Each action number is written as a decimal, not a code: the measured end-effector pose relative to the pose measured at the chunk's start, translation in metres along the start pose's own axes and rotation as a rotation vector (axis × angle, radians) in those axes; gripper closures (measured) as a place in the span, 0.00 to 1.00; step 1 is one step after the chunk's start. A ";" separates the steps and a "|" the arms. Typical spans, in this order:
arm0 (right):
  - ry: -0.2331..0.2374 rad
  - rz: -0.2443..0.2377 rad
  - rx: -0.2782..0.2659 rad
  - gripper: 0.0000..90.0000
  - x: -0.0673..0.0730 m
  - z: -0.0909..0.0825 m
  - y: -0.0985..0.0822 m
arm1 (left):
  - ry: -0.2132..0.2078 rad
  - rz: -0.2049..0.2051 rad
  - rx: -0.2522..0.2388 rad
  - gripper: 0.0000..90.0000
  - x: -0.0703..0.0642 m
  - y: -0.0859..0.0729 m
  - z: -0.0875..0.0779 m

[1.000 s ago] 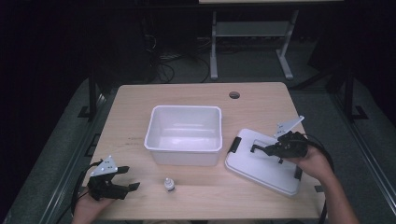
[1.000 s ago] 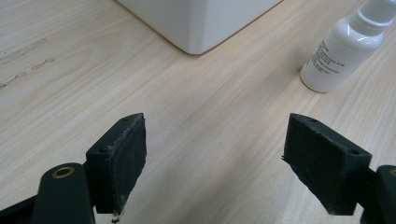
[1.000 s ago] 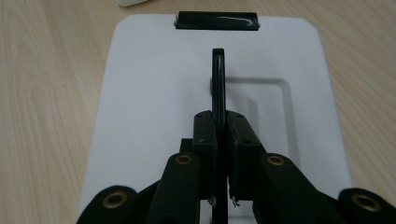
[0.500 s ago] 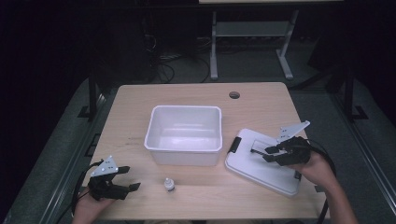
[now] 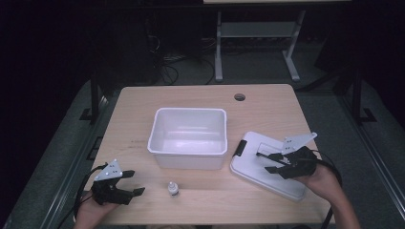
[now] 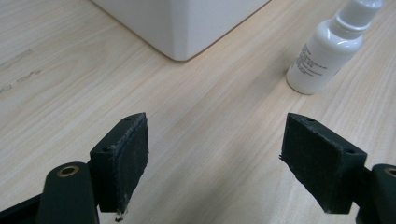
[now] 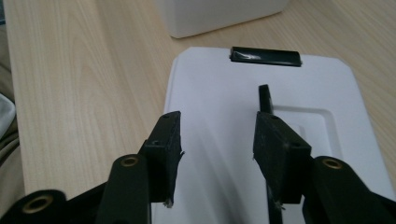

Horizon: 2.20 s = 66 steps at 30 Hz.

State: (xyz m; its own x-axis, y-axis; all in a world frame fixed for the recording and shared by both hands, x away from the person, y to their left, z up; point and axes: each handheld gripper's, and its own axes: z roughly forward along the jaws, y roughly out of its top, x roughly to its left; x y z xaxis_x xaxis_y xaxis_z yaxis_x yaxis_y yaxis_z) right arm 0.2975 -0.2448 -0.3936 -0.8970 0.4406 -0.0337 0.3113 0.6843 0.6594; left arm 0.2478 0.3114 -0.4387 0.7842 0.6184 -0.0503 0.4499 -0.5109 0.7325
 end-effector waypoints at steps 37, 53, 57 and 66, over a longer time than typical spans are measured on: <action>0.012 -0.037 0.001 0.36 0.039 0.038 -0.009 | -0.167 0.213 0.107 0.34 -0.044 0.054 0.011; 0.004 -0.046 -0.015 0.35 0.041 0.034 -0.009 | -0.218 0.259 0.169 0.40 -0.053 0.069 0.034; 0.002 -0.053 -0.015 0.34 0.042 0.033 -0.009 | -0.233 0.268 0.189 0.43 -0.054 0.072 0.040; -0.005 -0.057 -0.019 0.34 0.042 0.030 -0.009 | -0.244 0.282 0.225 0.47 -0.057 0.076 0.052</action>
State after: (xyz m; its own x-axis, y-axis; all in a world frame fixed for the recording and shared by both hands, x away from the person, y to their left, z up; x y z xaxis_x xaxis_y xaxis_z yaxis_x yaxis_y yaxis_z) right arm 0.2668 -0.2146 -0.4235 -0.9117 0.4040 -0.0751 0.2538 0.6974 0.6702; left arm 0.2594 0.2060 -0.4155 0.9557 0.2903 -0.0481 0.2640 -0.7738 0.5757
